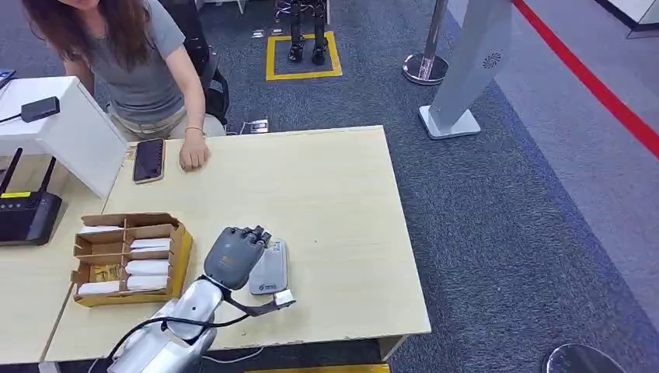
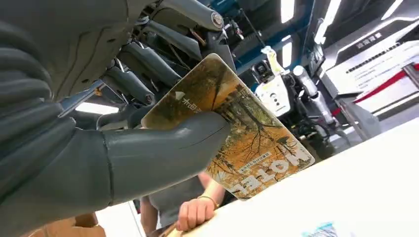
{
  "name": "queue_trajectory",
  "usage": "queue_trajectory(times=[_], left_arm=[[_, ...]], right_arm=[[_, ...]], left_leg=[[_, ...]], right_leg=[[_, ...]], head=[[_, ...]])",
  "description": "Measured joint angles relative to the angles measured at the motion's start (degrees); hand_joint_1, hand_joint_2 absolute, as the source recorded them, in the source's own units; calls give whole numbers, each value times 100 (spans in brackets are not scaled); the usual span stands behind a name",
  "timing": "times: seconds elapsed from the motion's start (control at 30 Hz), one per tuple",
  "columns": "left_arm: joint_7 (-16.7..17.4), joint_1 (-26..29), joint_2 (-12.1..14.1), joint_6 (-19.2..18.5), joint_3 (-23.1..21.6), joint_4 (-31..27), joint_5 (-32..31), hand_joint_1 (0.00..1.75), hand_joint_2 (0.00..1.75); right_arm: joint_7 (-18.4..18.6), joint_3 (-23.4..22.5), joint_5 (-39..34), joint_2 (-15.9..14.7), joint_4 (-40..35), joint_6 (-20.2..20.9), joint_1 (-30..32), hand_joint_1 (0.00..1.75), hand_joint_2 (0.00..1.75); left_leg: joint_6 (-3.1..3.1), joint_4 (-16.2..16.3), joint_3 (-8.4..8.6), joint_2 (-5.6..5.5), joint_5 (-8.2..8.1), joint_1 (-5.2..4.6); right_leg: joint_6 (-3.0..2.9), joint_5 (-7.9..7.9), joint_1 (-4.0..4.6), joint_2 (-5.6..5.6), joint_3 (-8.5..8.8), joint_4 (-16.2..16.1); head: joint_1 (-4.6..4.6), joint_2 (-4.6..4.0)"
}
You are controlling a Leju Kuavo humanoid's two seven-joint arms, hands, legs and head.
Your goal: Pass the card to the sensor for recognition and then transmit it.
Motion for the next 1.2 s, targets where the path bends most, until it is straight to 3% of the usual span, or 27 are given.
queue_trajectory(times=[0.63, 0.77, 1.03, 1.2], left_arm=[[-155, 9, -118, -44, -387, 227, 118, 175, 175], [-134, 7, -134, -269, -473, 265, 149, 175, 175], [376, -12, -153, -822, -634, 332, -17, 175, 175], [426, -14, -199, -1012, -656, 363, -17, 175, 175]], right_arm=[[4, -2, -28, 0, 0, 18, 0, 0, 0], [11, -2, -50, 0, 0, 9, 0, 0, 0], [24, -9, -192, 0, 0, -44, 2, 0, 0], [31, -17, -210, 0, -2, -59, 5, 0, 0]], left_leg=[[0, 0, -1, 0, 0, 0], [0, 0, -1, 0, 0, 0], [0, 0, 1, 1, 0, 0], [0, 0, 1, -1, 0, 0]], right_leg=[[0, 0, 0, 0, 0, 0], [0, 0, 0, 0, 0, 0], [0, 0, 0, 0, 1, 0], [0, 0, 0, -1, 2, 0]], head=[[0, 0], [0, 0], [0, 0], [0, 0]])
